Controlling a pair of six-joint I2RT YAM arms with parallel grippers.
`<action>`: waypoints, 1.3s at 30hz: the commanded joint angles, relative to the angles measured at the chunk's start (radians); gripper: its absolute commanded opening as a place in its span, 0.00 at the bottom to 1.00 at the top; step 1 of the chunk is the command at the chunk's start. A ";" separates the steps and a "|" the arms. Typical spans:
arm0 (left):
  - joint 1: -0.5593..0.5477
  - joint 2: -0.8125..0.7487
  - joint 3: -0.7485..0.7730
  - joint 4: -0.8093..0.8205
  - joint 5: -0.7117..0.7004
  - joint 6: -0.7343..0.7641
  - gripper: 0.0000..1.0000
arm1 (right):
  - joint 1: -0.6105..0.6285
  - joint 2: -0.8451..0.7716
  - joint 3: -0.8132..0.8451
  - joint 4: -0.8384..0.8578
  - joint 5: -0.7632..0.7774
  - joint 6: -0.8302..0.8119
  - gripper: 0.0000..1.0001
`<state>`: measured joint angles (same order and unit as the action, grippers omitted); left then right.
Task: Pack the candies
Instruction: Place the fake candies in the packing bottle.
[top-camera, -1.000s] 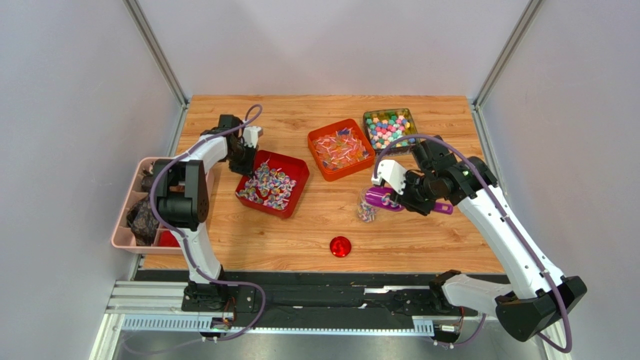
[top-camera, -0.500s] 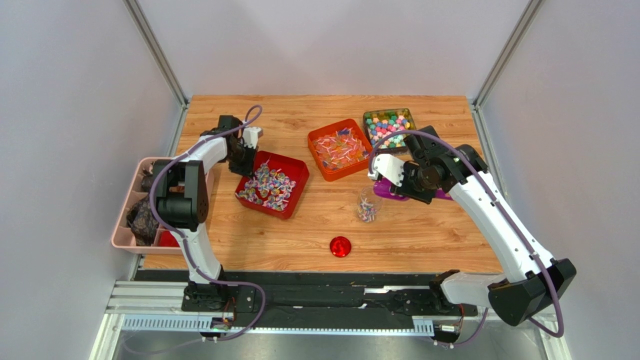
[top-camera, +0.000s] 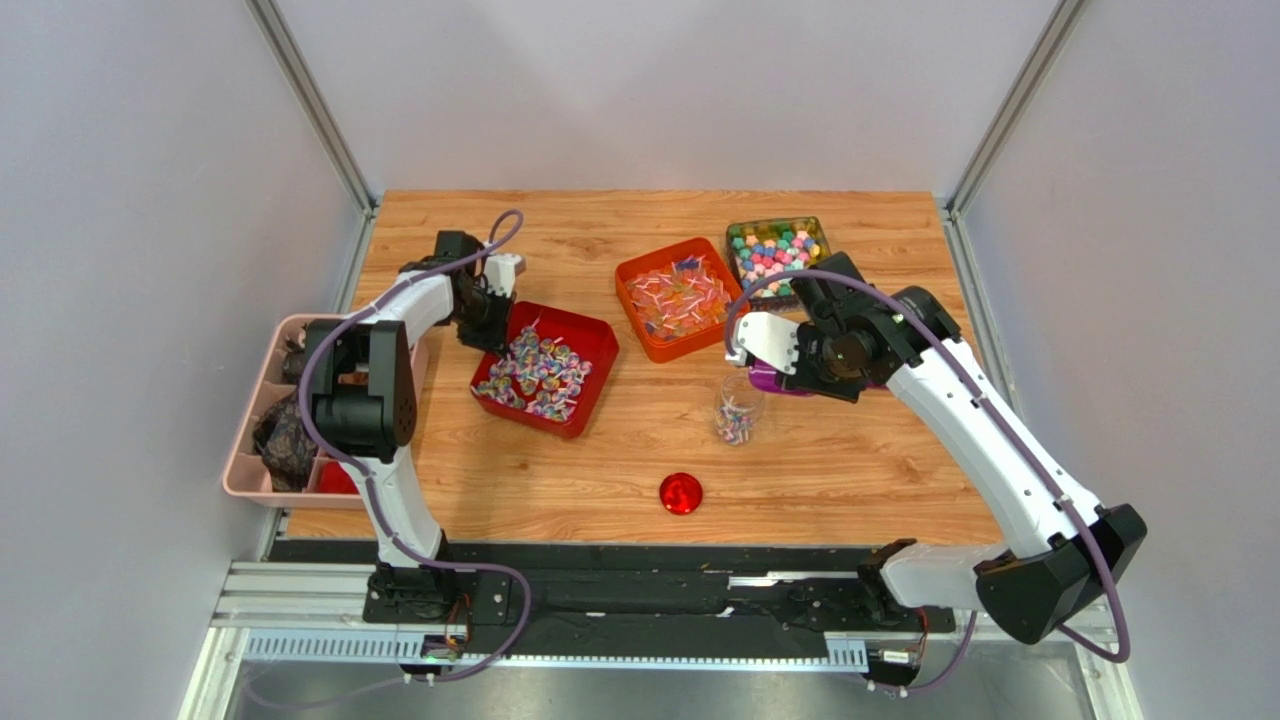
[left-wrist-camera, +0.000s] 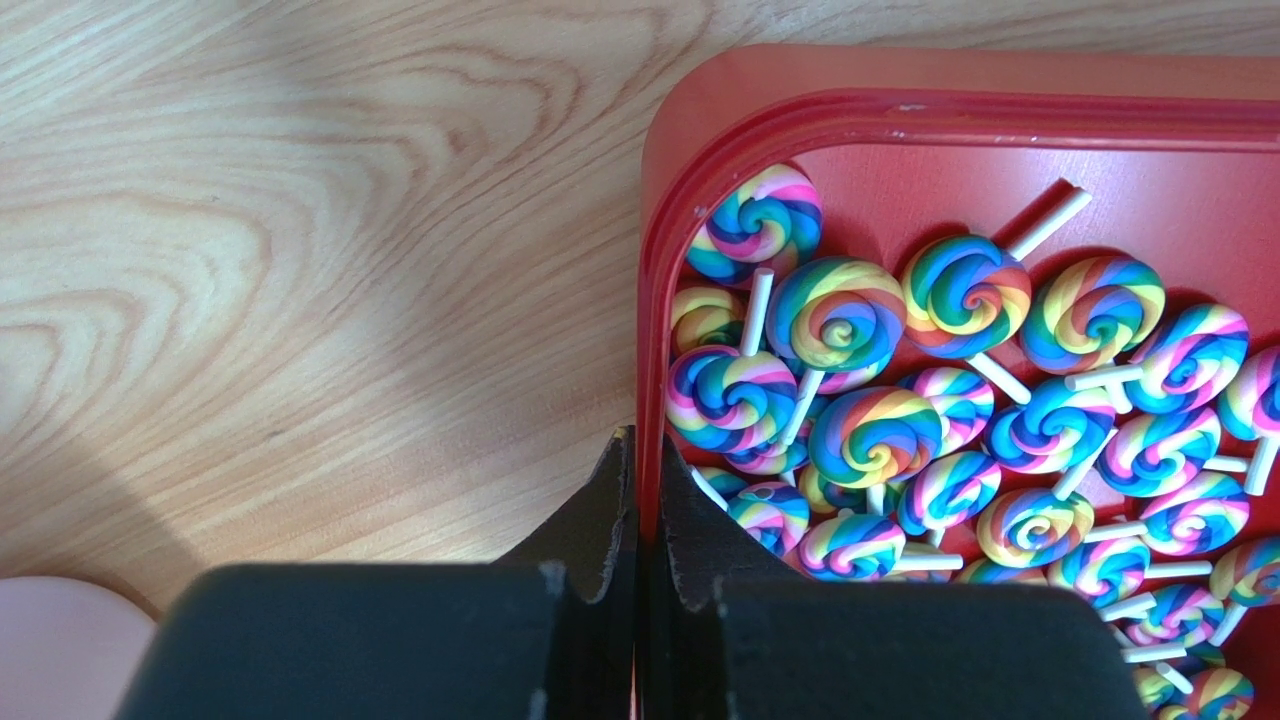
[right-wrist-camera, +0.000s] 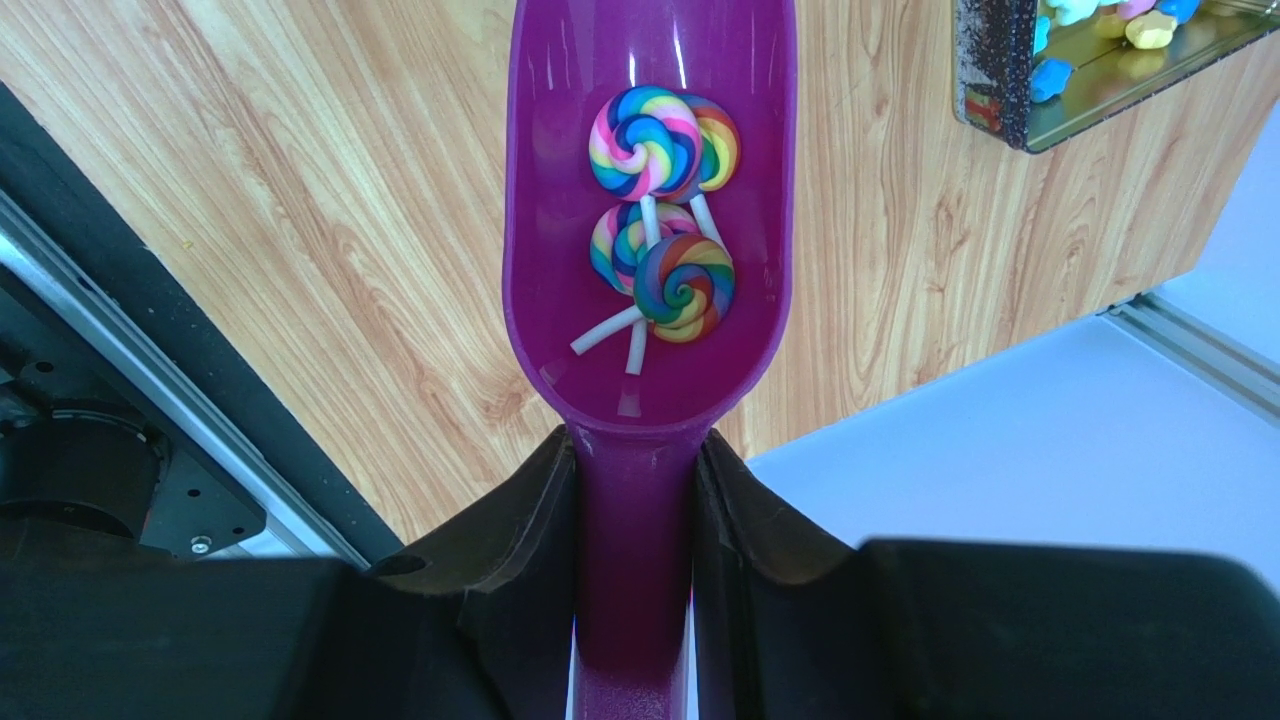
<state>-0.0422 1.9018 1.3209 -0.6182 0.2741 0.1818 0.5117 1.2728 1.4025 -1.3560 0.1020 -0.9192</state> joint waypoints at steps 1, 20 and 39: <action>0.007 -0.063 0.009 0.006 0.071 -0.007 0.00 | 0.025 0.017 0.038 -0.224 0.064 -0.006 0.00; 0.007 -0.066 0.006 0.006 0.047 -0.018 0.00 | 0.139 0.042 0.024 -0.304 0.215 0.026 0.00; 0.007 -0.064 0.008 0.020 -0.061 -0.038 0.00 | 0.217 0.019 -0.051 -0.311 0.317 0.052 0.00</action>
<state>-0.0414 1.9018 1.3205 -0.6167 0.2104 0.1761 0.7136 1.3186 1.3582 -1.3525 0.3634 -0.8814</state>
